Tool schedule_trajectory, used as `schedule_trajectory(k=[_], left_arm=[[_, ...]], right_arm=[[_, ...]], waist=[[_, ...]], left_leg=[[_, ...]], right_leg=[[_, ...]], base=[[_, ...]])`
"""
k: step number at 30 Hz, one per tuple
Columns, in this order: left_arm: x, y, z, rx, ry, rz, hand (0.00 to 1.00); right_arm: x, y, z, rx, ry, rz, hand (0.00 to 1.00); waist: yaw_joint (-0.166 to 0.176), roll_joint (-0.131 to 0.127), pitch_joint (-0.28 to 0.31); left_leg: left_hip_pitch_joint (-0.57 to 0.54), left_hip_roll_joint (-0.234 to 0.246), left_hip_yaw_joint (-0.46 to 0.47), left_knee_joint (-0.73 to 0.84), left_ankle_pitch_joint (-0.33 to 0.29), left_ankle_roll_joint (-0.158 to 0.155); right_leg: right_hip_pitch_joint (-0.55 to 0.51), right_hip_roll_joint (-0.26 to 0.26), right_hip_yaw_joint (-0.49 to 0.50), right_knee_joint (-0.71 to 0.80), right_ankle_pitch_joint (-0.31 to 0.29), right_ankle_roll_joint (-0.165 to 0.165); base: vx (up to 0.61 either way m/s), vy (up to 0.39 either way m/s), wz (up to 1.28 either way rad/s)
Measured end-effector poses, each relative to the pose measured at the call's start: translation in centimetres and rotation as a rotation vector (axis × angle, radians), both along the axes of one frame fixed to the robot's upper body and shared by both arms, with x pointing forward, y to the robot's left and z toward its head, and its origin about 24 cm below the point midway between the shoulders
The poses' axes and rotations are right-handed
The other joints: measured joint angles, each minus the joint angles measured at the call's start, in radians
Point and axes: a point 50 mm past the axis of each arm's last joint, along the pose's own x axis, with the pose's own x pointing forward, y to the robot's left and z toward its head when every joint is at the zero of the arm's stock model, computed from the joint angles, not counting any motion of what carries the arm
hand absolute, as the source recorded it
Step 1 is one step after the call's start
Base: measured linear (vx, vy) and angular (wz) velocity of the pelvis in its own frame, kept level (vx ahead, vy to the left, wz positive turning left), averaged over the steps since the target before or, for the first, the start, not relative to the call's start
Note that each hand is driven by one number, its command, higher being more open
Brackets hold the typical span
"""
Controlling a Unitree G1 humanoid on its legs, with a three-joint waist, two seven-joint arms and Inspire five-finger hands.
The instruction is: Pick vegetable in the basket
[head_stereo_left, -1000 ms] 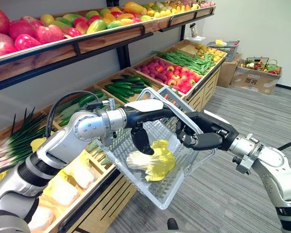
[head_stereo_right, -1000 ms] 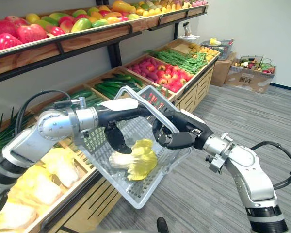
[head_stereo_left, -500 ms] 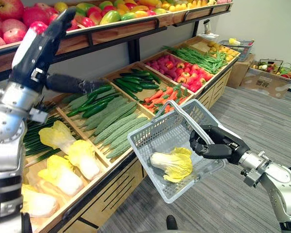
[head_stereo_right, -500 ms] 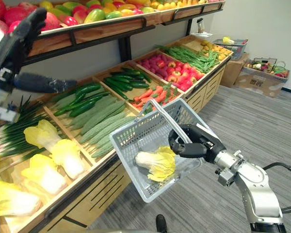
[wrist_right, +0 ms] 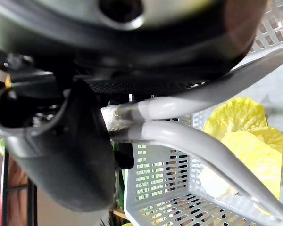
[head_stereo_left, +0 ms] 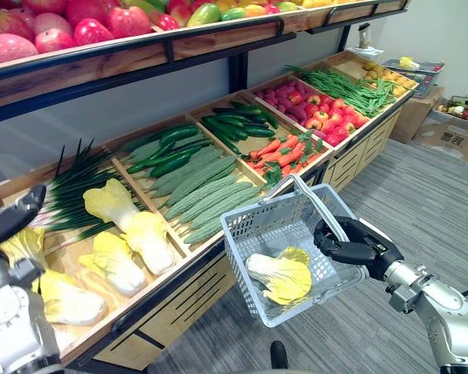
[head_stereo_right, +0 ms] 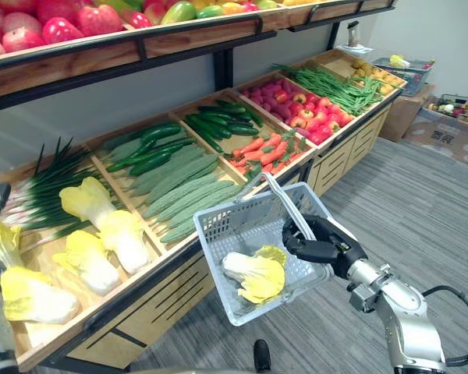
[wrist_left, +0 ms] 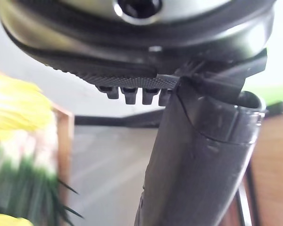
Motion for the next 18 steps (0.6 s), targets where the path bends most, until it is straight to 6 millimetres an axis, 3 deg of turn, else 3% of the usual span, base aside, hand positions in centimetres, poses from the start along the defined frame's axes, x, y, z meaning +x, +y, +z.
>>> schedule_trajectory(k=[5,8,12,13,15,18], left_arm=[[-2.8,0.1,-6.1,-0.258,0.081,0.203,1.00],[-6.5,0.6,-9.0,-0.422,0.036,0.414,1.00],[-13.8,0.4,-13.6,-0.635,0.033,0.735,1.00],[-14.9,0.1,-14.2,-0.660,0.052,0.771,1.00],[-19.0,-1.5,-16.4,-0.777,0.055,0.894,1.00],[-23.1,-4.1,-18.2,-0.879,0.093,1.017,1.00]], right_arm=[[-0.3,-0.3,-1.9,0.065,0.064,-0.090,0.00],[-0.7,0.0,-3.3,0.111,0.104,-0.156,0.00],[-1.2,-0.5,-4.4,0.186,0.139,-0.251,0.00],[-1.2,-0.7,-4.5,0.192,0.142,-0.264,0.00],[-1.6,-1.5,-4.9,0.222,0.150,-0.323,0.00],[-2.2,-2.8,-5.6,0.223,0.163,-0.402,0.00]], waist=[[-0.001,-0.003,0.008],[-0.001,-0.014,0.014],[-0.003,-0.020,0.021],[-0.004,-0.021,0.022],[-0.001,-0.030,0.028],[-0.002,-0.035,0.026]], left_leg=[[-0.022,-0.001,-0.039,0.012,0.001,-0.001],[-0.027,-0.008,-0.046,0.017,-0.001,0.002],[-0.030,-0.024,-0.060,0.017,-0.005,0.017],[-0.030,-0.026,-0.061,0.017,-0.006,0.019],[-0.030,-0.032,-0.065,0.015,-0.006,0.023],[-0.024,-0.035,-0.066,0.003,-0.005,0.019]], right_leg=[[0.000,-0.011,-0.024,0.001,-0.001,-0.001],[0.000,-0.019,-0.028,0.001,-0.001,0.000],[0.000,-0.037,-0.030,-0.002,-0.004,0.007],[0.000,-0.039,-0.030,-0.002,-0.004,0.007],[0.001,-0.045,-0.030,-0.002,-0.006,0.011],[0.002,-0.046,-0.030,-0.002,-0.013,0.021]], base=[[-0.01,0.004,0.17],[-0.04,0.011,0.06],[-0.06,0.030,0.06],[-0.04,0.037,0.06],[-0.03,0.029,0.04],[-0.01,0.006,0.01]])
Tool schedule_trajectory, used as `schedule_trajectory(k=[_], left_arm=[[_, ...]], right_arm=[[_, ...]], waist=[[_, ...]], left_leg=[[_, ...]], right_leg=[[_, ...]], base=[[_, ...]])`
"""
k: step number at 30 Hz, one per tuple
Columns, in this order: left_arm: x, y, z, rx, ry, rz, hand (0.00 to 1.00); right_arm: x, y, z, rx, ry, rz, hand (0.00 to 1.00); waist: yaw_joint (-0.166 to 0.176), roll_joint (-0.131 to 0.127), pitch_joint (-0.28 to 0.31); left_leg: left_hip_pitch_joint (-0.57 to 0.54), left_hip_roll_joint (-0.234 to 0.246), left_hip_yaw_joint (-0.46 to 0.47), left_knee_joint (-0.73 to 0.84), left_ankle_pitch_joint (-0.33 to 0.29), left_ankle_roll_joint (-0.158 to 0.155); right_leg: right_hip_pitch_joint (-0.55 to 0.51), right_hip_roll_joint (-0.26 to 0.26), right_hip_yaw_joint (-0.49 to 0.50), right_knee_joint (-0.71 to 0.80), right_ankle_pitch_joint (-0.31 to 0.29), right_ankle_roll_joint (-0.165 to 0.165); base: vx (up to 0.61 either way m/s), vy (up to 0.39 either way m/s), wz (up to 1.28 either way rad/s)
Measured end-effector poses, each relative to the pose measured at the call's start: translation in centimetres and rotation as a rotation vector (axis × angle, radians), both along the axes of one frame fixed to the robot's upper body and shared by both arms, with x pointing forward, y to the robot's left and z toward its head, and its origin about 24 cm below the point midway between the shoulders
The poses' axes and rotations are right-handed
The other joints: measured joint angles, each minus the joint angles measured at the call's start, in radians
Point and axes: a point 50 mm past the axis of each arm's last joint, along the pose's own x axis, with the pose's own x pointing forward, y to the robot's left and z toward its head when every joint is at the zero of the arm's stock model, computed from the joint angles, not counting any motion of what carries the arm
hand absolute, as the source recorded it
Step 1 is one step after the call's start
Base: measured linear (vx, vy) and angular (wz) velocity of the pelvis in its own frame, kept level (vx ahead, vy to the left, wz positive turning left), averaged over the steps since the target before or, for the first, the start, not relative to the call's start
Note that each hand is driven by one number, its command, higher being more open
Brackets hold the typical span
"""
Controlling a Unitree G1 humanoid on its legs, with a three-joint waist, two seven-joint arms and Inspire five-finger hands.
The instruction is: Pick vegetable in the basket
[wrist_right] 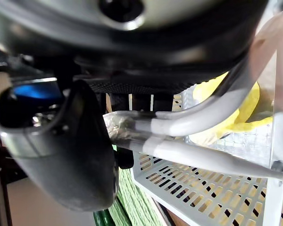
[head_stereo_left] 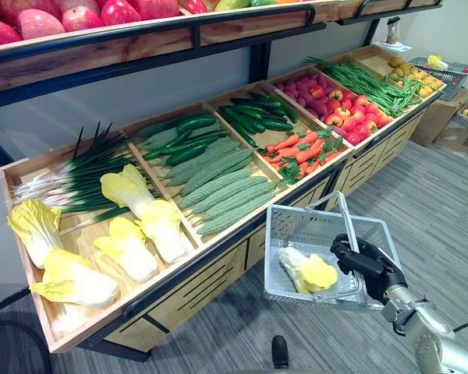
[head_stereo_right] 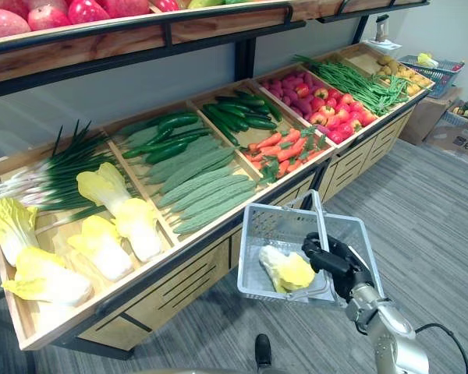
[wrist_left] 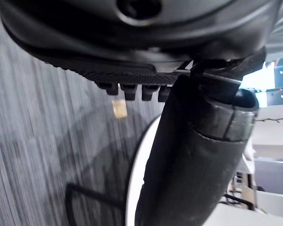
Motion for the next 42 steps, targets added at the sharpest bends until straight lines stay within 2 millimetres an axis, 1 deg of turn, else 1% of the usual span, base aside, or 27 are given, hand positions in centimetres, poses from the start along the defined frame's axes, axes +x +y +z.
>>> schedule_trajectory(k=[1,3,6,8,10,11,13,14,16,17,19,20,21,22,24,25,27,31,35,36,37,38,39,40,41,42], left_arm=[[-0.7,-0.7,-0.4,-0.022,0.003,0.015,1.00],[-1.3,-2.1,-1.1,-0.070,0.005,0.011,1.00],[-1.0,-3.6,-2.1,-0.137,-0.021,-0.025,1.00],[-0.2,-4.7,-2.8,-0.196,-0.021,-0.139,1.00],[1.6,-6.3,-3.8,-0.273,-0.020,-0.364,1.00],[2.2,-6.7,-4.1,-0.290,-0.027,-0.420,1.00],[4.6,-8.8,-4.9,-0.347,-0.060,-0.618,1.00],[5.2,-9.3,-5.1,-0.361,-0.068,-0.665,1.00],[7.9,-11.4,-5.7,-0.405,-0.106,-0.838,1.00],[8.6,-11.9,-5.7,-0.412,-0.117,-0.875,1.00],[10.9,-13.0,-5.8,-0.420,-0.153,-0.991,1.00],[11.4,-13.1,-5.7,-0.419,-0.159,-1.014,1.00],[12.2,-13.3,-5.6,-0.413,-0.174,-1.046,1.00],[12.6,-13.4,-5.6,-0.410,-0.179,-1.065,1.00],[13.2,-13.4,-5.5,-0.404,-0.177,-1.111,1.00],[13.2,-13.3,-5.5,-0.402,-0.175,-1.116,1.00],[13.4,-13.0,-5.4,-0.395,-0.164,-1.123,1.00],[13.3,-13.2,-5.4,-0.402,-0.137,-1.143,1.00],[12.8,-13.2,-5.6,-0.415,-0.104,-1.167,1.00],[12.8,-13.1,-5.5,-0.410,-0.093,-1.179,1.00],[12.6,-12.8,-5.5,-0.405,-0.071,-1.199,1.00],[12.5,-12.6,-5.5,-0.400,-0.065,-1.199,1.00],[11.9,-11.9,-5.3,-0.385,-0.051,-1.188,1.00],[11.5,-11.4,-5.2,-0.378,-0.035,-1.177,1.00],[11.6,-11.4,-5.2,-0.377,-0.036,-1.178,1.00],[11.7,-11.5,-5.2,-0.363,-0.039,-1.181,1.00]], right_arm=[[-0.3,-0.5,-0.2,-0.003,0.011,-0.036,0.00],[-1.0,-1.9,-0.5,-0.011,0.032,-0.126,0.00],[-1.7,-3.4,-0.7,-0.020,0.048,-0.232,0.00],[-2.1,-4.0,-0.6,-0.029,0.055,-0.279,0.00],[-2.8,-4.3,-1.2,-0.027,0.081,-0.309,0.00],[-2.9,-4.3,-1.6,-0.020,0.091,-0.314,0.00],[-3.8,-3.6,-3.4,0.033,0.142,-0.340,0.00],[-4.1,-3.4,-4.1,0.049,0.162,-0.343,0.00],[-5.9,-1.9,-7.1,0.124,0.273,-0.364,0.00],[-6.3,-1.5,-7.9,0.141,0.305,-0.366,0.00],[-8.1,0.5,-10.4,0.199,0.419,-0.361,0.00],[-8.6,0.9,-10.9,0.214,0.445,-0.365,0.00],[-9.6,1.7,-11.9,0.238,0.495,-0.375,0.00],[-10.1,2.0,-12.3,0.247,0.510,-0.381,0.00],[-11.7,2.9,-13.3,0.292,0.542,-0.425,0.00],[-11.8,3.1,-13.4,0.297,0.542,-0.432,0.00],[-12.3,3.9,-13.8,0.325,0.519,-0.476,0.00],[-13.0,4.8,-14.0,0.334,0.511,-0.501,0.00],[-13.7,4.7,-14.1,0.316,0.509,-0.513,0.00],[-13.7,4.8,-14.1,0.316,0.510,-0.509,0.00],[-13.4,5.0,-14.1,0.311,0.508,-0.487,0.00],[-13.2,5.2,-14.0,0.312,0.504,-0.473,0.00],[-11.9,6.0,-13.9,0.321,0.478,-0.424,0.00],[-10.1,6.6,-13.6,0.335,0.431,-0.368,0.00],[-9.5,6.6,-13.4,0.336,0.413,-0.357,0.00],[-8.2,6.4,-13.0,0.327,0.373,-0.344,0.00]], waist=[[0.000,0.001,0.000],[-0.001,0.007,0.003],[-0.015,0.020,0.001],[-0.027,0.025,0.002],[-0.043,0.024,0.002],[-0.046,0.023,0.002],[-0.054,0.020,0.003],[-0.055,0.020,0.003],[-0.056,0.022,0.005],[-0.056,0.023,0.008],[-0.056,0.031,0.023],[-0.056,0.033,0.025],[-0.056,0.040,0.031],[-0.056,0.044,0.035],[-0.058,0.048,0.041],[-0.059,0.048,0.042],[-0.069,0.037,0.050],[-0.071,0.023,0.055],[-0.074,0.016,0.059],[-0.073,0.011,0.063],[-0.074,0.005,0.066],[-0.072,0.001,0.066],[-0.058,-0.019,0.067],[-0.050,-0.020,0.084],[-0.049,-0.006,0.092],[-0.041,0.025,0.104]], left_leg=[[0.002,-0.001,0.000,-0.004,0.000,0.000],[0.006,-0.003,0.000,-0.010,0.001,-0.001],[0.013,-0.005,0.001,-0.020,0.001,-0.001],[0.020,-0.009,0.003,-0.025,0.001,0.000],[0.030,-0.015,0.007,-0.031,-0.001,0.002],[0.030,-0.016,0.008,-0.031,-0.002,0.003],[0.031,-0.020,0.010,-0.025,-0.010,0.005],[0.031,-0.020,0.011,-0.022,-0.012,0.004],[0.030,-0.020,0.011,-0.020,-0.016,0.004],[0.030,-0.020,0.011,-0.020,-0.016,0.004],[0.031,-0.019,0.011,-0.020,-0.016,0.004],[0.031,-0.019,0.010,-0.020,-0.016,0.004],[0.032,-0.019,0.006,-0.020,-0.016,0.004],[0.035,-0.019,0.002,-0.020,-0.016,0.005],[0.048,-0.020,-0.004,-0.021,-0.019,0.008],[0.049,-0.022,-0.004,-0.021,-0.020,0.009],[0.059,-0.025,-0.004,-0.022,-0.022,0.011],[0.068,-0.026,0.009,-0.008,-0.041,0.013],[0.084,-0.026,0.051,0.006,-0.058,0.018],[0.093,-0.027,0.067,0.009,-0.063,0.021],[0.109,-0.026,0.105,0.013,-0.068,0.022],[0.120,-0.025,0.131,0.015,-0.069,0.023],[0.124,-0.027,0.212,0.033,-0.069,0.024],[0.121,-0.009,0.287,0.079,-0.075,0.044],[0.128,0.008,0.320,0.088,-0.074,0.049],[0.139,0.041,0.358,0.103,-0.071,0.053]], right_leg=[[0.000,0.000,0.000,0.000,0.000,0.000],[0.001,-0.001,0.001,0.002,-0.003,0.003],[0.001,-0.001,0.005,0.003,-0.006,0.006],[0.001,-0.001,0.013,0.003,-0.007,0.008],[0.004,-0.003,0.022,0.001,-0.009,0.010],[0.004,-0.004,0.022,0.000,-0.012,0.013],[0.005,-0.006,0.027,0.000,-0.014,0.016],[0.005,-0.006,0.028,0.000,-0.014,0.016],[0.005,-0.006,0.029,0.000,-0.015,0.018],[0.005,-0.006,0.029,0.000,-0.016,0.018],[0.006,-0.006,0.029,0.000,-0.017,0.019],[0.006,-0.006,0.028,0.000,-0.017,0.019],[0.008,-0.005,0.027,0.002,-0.018,0.018],[0.012,-0.006,0.025,0.002,-0.019,0.018],[0.021,-0.006,0.025,0.002,-0.023,0.021],[0.022,-0.007,0.026,0.002,-0.023,0.021],[0.029,-0.009,0.030,0.002,-0.024,0.023],[0.040,-0.007,0.044,0.000,-0.024,0.027],[0.036,0.007,0.084,0.003,-0.021,0.030],[0.036,0.014,0.100,0.004,-0.016,0.036],[0.033,0.028,0.111,0.004,-0.004,0.032],[0.027,0.038,0.107,0.004,0.009,0.017],[0.005,0.069,0.029,0.004,0.045,-0.054],[-0.002,0.073,-0.114,0.017,-0.038,-0.220],[-0.009,0.071,-0.230,0.049,-0.122,-0.268],[-0.058,0.052,-0.391,0.231,-0.206,-0.248]], base=[[0.00,0.000,0.00],[0.00,0.000,0.00],[0.00,0.002,-0.02],[0.00,0.005,-0.11],[-0.02,0.004,-0.11],[-0.03,0.003,-0.05],[-0.03,0.002,-0.05],[-0.03,0.000,-0.06],[0.00,0.000,0.00],[0.00,0.000,0.00],[0.00,0.000,0.00],[0.00,0.000,0.00],[0.01,-0.011,0.04],[0.02,-0.007,0.05],[0.00,0.000,0.00],[0.00,0.006,-0.06],[-0.01,0.003,-0.03],[-0.02,0.006,-0.11],[0.02,0.004,-0.32],[0.03,0.005,-0.57],[0.02,0.007,-0.70],[0.03,-0.003,-1.37],[0.02,-0.024,-1.82],[0.02,-0.029,-1.95],[0.04,0.067,-1.90],[0.05,0.100,-1.38]])
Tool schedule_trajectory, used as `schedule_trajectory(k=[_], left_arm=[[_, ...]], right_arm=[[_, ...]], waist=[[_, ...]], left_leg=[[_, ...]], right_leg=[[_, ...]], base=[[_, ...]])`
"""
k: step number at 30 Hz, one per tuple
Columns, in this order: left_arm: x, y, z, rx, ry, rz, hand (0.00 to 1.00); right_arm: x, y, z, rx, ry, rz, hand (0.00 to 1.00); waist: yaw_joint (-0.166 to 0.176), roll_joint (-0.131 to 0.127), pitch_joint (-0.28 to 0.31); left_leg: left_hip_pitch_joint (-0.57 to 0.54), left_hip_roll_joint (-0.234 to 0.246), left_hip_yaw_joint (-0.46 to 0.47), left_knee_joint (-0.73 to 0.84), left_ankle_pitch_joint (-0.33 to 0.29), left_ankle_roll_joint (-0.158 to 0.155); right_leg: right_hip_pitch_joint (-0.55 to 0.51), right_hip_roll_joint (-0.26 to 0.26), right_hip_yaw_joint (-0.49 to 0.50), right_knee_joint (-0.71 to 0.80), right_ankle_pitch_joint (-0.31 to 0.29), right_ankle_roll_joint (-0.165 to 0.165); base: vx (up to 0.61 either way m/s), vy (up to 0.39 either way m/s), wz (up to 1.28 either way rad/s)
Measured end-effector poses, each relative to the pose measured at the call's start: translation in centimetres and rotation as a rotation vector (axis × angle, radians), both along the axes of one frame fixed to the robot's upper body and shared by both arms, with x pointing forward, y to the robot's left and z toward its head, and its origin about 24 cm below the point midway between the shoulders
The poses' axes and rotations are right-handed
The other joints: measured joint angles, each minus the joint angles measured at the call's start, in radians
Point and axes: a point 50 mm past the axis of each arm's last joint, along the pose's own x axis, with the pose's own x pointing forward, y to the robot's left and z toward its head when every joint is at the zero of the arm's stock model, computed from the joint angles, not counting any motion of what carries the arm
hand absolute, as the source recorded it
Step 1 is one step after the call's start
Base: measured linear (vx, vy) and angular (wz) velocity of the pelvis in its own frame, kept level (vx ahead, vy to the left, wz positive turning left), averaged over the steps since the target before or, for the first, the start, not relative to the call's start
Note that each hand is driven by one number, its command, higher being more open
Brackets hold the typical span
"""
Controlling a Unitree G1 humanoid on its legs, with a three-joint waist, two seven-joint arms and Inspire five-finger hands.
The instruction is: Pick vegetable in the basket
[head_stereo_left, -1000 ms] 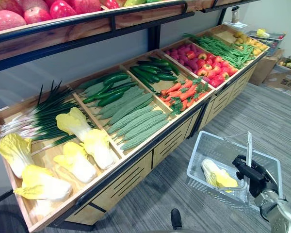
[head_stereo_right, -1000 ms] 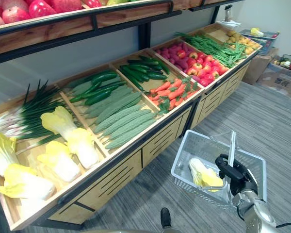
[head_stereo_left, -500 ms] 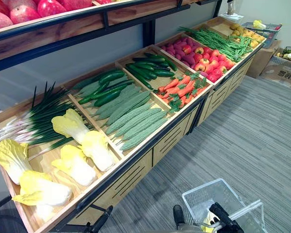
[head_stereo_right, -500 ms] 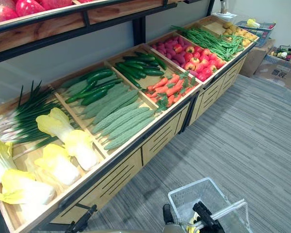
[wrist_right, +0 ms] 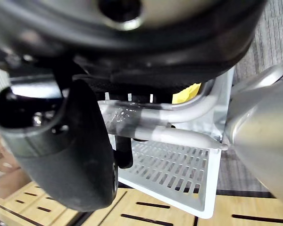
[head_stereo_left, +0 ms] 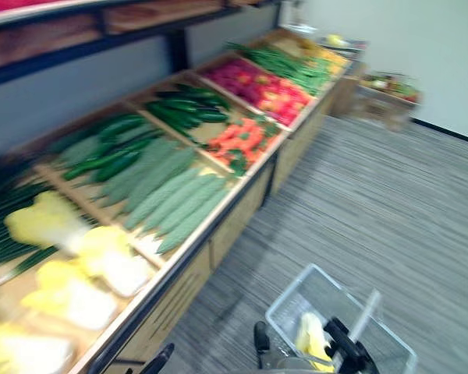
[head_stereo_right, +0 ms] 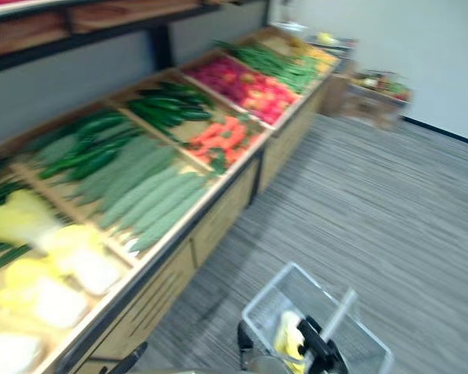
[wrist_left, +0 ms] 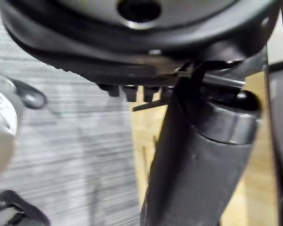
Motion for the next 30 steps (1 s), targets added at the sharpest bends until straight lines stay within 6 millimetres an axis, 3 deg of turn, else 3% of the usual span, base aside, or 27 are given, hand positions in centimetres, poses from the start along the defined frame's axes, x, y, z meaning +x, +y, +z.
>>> schedule_trajectory(k=[1,2,3,5,9,10,14,17,19,20,22,25,26,27,28,30], left_arm=[[-0.2,0.0,0.0,0.004,0.005,0.002,1.00],[-0.2,0.6,0.2,0.025,0.008,0.002,1.00],[-0.1,1.0,0.3,0.040,0.004,0.002,1.00],[0.7,1.1,0.4,0.051,-0.011,0.004,1.00],[1.0,0.3,0.2,0.027,-0.016,0.004,1.00],[1.0,-0.1,0.2,0.016,-0.020,0.001,1.00],[1.2,-1.5,-0.1,-0.026,-0.048,-0.028,1.00],[1.7,-2.0,0.0,-0.030,-0.080,-0.068,1.00],[1.9,-1.9,0.1,-0.024,-0.094,-0.058,1.00],[1.9,-1.9,0.1,-0.026,-0.093,-0.049,1.00],[1.3,-2.2,-0.1,-0.040,-0.079,-0.021,1.00],[1.2,-2.2,-0.1,-0.040,-0.071,0.002,1.00],[1.1,-2.3,-0.2,-0.042,-0.066,0.010,1.00],[1.0,-2.5,-0.2,-0.044,-0.059,0.014,1.00],[0.6,-2.7,-0.4,-0.052,-0.039,0.019,1.00],[0.8,-2.9,-0.5,-0.058,-0.035,0.017,1.00]], right_arm=[[0.4,0.0,0.2,-0.005,-0.014,0.009,0.00],[0.3,0.1,0.2,-0.003,-0.022,0.022,0.00],[0.2,0.3,0.1,0.002,-0.019,0.024,0.00],[0.0,0.4,-0.1,0.010,-0.005,0.022,0.00],[-0.3,0.7,-0.4,0.031,0.028,0.029,0.00],[-0.5,0.6,-0.4,0.026,0.042,0.021,0.00],[-1.2,0.5,-0.6,0.015,0.082,0.033,0.00],[-1.3,0.6,-0.8,0.021,0.103,0.055,0.00],[-1.4,0.3,-0.8,0.013,0.113,0.058,0.00],[-1.5,0.1,-0.8,0.011,0.118,0.058,0.00],[-2.2,-0.3,-1.0,0.008,0.152,0.057,0.00],[-2.7,-0.2,-1.3,0.022,0.187,0.061,0.00],[-3.1,-0.1,-1.5,0.030,0.210,0.075,0.00],[-3.4,-0.2,-1.6,0.028,0.223,0.077,0.00],[-3.8,-0.2,-1.7,0.025,0.246,0.065,0.00],[-4.6,-0.1,-1.9,0.031,0.266,0.043,0.00]], waist=[[-0.002,-0.007,-0.001],[-0.002,-0.035,-0.007],[0.010,-0.046,-0.004],[0.006,-0.040,-0.001],[-0.002,-0.033,-0.001],[-0.005,-0.034,-0.002],[-0.004,-0.036,-0.002],[0.009,-0.032,-0.007],[0.022,-0.037,-0.009],[0.023,-0.037,-0.009],[0.025,-0.036,-0.009],[0.030,-0.029,-0.012],[0.039,-0.024,-0.014],[0.047,-0.008,-0.019],[0.046,0.010,-0.028],[0.043,0.008,-0.032]], left_leg=[[0.004,0.002,0.002,0.011,0.000,0.000],[0.023,-0.013,0.005,0.019,0.000,-0.001],[0.042,-0.021,0.020,0.020,-0.002,-0.003],[0.047,-0.005,0.037,0.026,-0.001,-0.007],[0.017,0.025,0.071,0.105,0.046,-0.062],[-0.012,0.046,0.068,0.181,0.075,-0.055],[-0.068,0.087,0.016,0.253,0.064,-0.042],[-0.182,0.127,-0.093,0.420,0.054,0.001],[-0.245,0.071,-0.230,0.414,0.018,-0.006],[-0.253,0.057,-0.254,0.393,0.011,-0.015],[-0.259,0.001,-0.368,0.250,-0.009,-0.029],[-0.300,-0.058,-0.511,0.129,-0.007,-0.032],[-0.315,-0.076,-0.542,0.099,0.032,-0.037],[-0.311,-0.075,-0.537,0.082,0.085,-0.031],[-0.297,-0.078,-0.515,0.064,0.116,-0.002],[-0.270,-0.098,-0.497,0.013,0.135,0.012]], right_leg=[[-0.011,-0.025,-0.049,0.106,-0.028,-0.003],[0.021,-0.066,-0.116,0.217,-0.107,0.033],[0.031,-0.074,-0.122,0.218,-0.128,0.085],[0.031,-0.042,-0.118,0.209,-0.132,0.080],[0.044,0.004,-0.066,0.131,-0.111,0.056],[0.068,0.016,-0.048,0.076,-0.092,0.048],[0.158,0.064,0.013,-0.067,-0.061,0.060],[0.181,0.105,0.082,-0.093,-0.061,0.061],[0.184,0.110,0.140,-0.093,-0.058,0.065],[0.186,0.110,0.157,-0.093,-0.054,0.071],[0.206,0.110,0.213,-0.093,-0.045,0.084],[0.211,0.101,0.275,-0.092,-0.045,0.085],[0.209,0.095,0.300,-0.092,-0.042,0.092],[0.209,0.098,0.313,-0.093,-0.039,0.103],[0.218,0.095,0.337,-0.094,-0.029,0.121],[0.219,0.077,0.348,-0.096,-0.026,0.126]], base=[[0.11,0.124,-1.33],[0.11,0.031,-0.87],[0.11,-0.015,-0.79],[0.07,-0.103,-0.48],[0.08,-0.111,-0.39],[0.10,-0.142,-0.32],[0.05,-0.120,-0.33],[0.01,-0.064,-0.56],[0.04,-0.020,-0.74],[0.04,0.019,-0.77],[0.05,0.083,-0.75],[0.03,0.110,-0.68],[0.01,0.112,-0.86],[0.05,0.162,-0.96],[0.08,0.152,-0.61],[0.09,0.145,-0.22]])
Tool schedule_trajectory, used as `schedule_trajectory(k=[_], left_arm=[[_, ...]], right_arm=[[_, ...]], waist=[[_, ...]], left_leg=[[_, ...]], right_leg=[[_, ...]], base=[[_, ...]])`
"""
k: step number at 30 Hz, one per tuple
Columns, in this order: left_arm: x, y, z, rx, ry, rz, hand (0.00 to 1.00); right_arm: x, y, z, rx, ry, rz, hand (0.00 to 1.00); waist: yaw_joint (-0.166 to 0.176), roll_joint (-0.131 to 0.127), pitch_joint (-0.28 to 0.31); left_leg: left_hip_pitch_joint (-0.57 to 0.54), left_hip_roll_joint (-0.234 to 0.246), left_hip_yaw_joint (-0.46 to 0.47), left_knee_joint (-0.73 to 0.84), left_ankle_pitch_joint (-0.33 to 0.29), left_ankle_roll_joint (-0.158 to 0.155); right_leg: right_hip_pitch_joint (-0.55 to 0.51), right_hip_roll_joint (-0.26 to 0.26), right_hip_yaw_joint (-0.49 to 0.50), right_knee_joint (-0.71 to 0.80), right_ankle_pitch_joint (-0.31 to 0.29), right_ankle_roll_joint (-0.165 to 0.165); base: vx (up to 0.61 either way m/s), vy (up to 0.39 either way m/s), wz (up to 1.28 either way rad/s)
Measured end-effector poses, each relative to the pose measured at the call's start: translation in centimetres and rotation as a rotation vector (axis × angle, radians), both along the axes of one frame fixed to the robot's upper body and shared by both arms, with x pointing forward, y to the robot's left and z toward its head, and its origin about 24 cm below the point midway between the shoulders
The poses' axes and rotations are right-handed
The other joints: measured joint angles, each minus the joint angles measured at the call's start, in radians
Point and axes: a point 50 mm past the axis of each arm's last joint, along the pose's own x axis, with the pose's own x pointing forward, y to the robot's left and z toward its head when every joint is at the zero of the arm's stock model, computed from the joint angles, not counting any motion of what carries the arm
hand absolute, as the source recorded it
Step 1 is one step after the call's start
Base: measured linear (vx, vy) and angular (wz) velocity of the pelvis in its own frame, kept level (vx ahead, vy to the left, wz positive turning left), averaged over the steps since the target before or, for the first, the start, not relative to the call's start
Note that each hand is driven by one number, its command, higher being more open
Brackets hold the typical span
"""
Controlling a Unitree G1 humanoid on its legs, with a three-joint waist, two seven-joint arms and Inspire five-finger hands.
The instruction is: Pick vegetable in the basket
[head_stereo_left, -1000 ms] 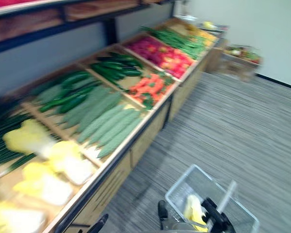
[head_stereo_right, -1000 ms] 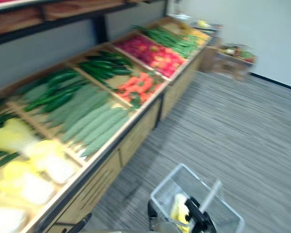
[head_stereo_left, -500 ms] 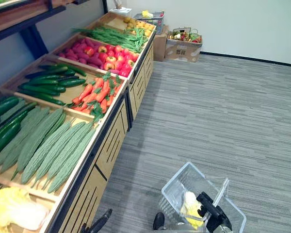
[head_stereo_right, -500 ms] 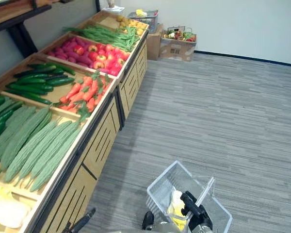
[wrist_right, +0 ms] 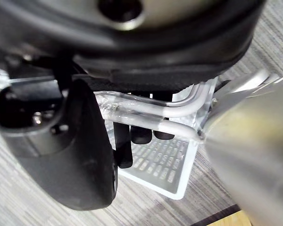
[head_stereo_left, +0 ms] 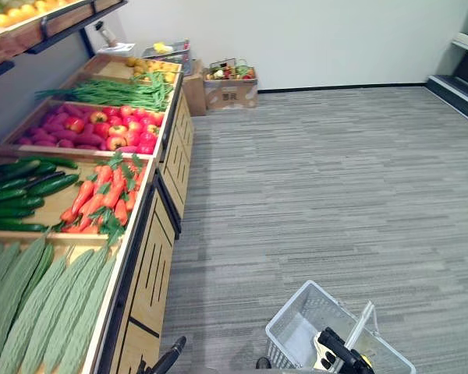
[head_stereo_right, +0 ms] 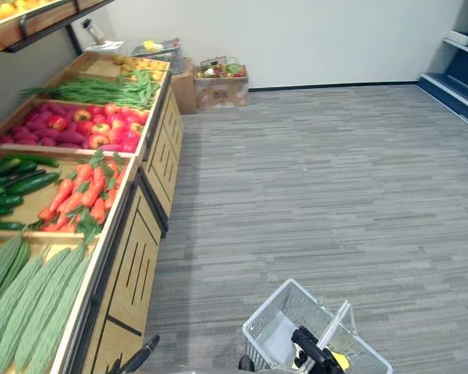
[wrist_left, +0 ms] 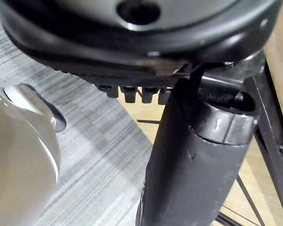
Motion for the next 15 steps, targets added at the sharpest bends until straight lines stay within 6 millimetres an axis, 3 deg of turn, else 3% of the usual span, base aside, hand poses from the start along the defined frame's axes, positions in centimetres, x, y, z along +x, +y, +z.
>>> schedule_trajectory(k=[3,4,15], left_arm=[[0.6,0.2,0.1,0.004,-0.011,-0.009,1.00],[2.0,0.1,0.4,0.002,-0.092,0.001,1.00],[1.5,0.3,0.3,0.008,-0.076,-0.002,1.00]], right_arm=[[-1.2,0.3,-0.3,0.008,0.033,-0.064,0.00],[-1.4,2.6,-0.7,0.047,0.032,-0.067,0.00],[-1.4,2.8,-0.8,0.045,0.046,-0.081,0.00]], waist=[[-0.020,-0.016,-0.011],[-0.017,-0.049,-0.035],[-0.015,-0.055,-0.037]], left_leg=[[0.044,-0.033,0.005,-0.118,0.051,0.020],[0.094,-0.038,-0.001,-0.188,0.065,0.025],[0.094,-0.036,0.003,-0.194,0.065,0.024]], right_leg=[[-0.001,-0.027,0.003,-0.021,0.002,0.013],[0.056,-0.029,-0.015,-0.097,0.012,0.024],[0.061,-0.029,-0.018,-0.115,0.012,0.025]], base=[[0.09,0.106,0.02],[0.04,0.040,0.02],[0.00,0.000,0.00]])
